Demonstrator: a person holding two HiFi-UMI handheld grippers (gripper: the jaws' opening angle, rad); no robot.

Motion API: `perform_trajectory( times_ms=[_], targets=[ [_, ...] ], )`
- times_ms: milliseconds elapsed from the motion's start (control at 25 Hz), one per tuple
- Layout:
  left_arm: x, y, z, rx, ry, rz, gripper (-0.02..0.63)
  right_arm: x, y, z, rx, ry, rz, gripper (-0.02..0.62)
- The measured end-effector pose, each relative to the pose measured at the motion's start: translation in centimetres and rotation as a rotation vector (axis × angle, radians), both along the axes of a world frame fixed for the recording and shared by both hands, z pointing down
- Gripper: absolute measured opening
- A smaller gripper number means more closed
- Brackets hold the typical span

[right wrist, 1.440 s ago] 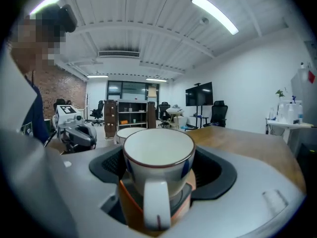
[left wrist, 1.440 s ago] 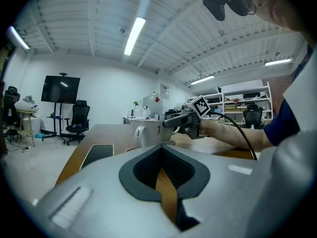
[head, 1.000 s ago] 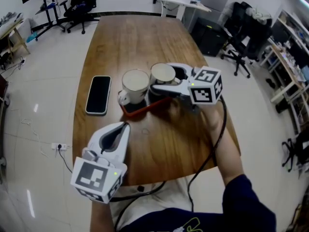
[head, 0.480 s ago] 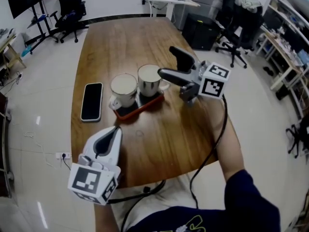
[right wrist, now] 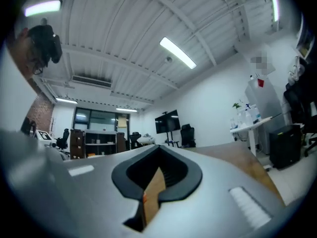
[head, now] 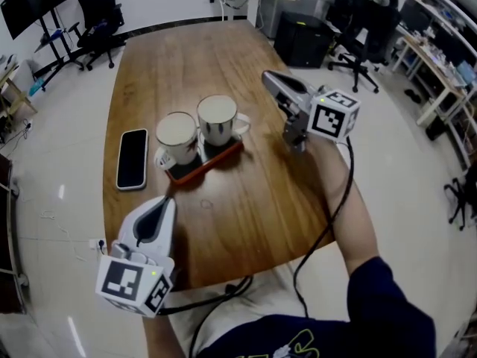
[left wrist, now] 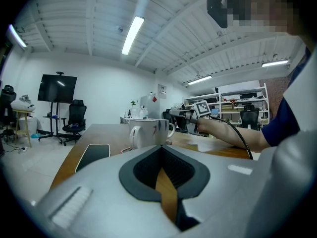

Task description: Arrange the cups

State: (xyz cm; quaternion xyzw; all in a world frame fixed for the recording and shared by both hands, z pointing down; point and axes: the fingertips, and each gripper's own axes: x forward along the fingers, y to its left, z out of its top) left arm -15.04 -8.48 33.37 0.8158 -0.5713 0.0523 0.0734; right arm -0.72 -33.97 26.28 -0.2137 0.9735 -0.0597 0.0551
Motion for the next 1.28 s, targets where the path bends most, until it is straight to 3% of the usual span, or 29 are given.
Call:
perform_trajectory(
  times_ms=[160,520,680,1280],
  targets=[
    [-0.1,0.0,0.1,-0.004,0.001,-0.004,0.003,-0.1,-1.6,3.0,0.009,0.158,0.093,0.009],
    [-0.1,0.2,0.0,-0.006,0.003,-0.005,0.003,-1.4,-2.0,7.1,0.000,0.311,0.091,0.009],
    [0.0,0.1,-0.1,-0.004,0.002,-0.002,0.003,-1.5,-2.4,7.8,-0.053,0.282,0.069,0.009],
    [-0.1,0.1,0.1,-0.006,0.002,-0.001,0.003,-2.1,-1.9,8.0,-0.052,0.285,-0.003,0.009]
  ],
)
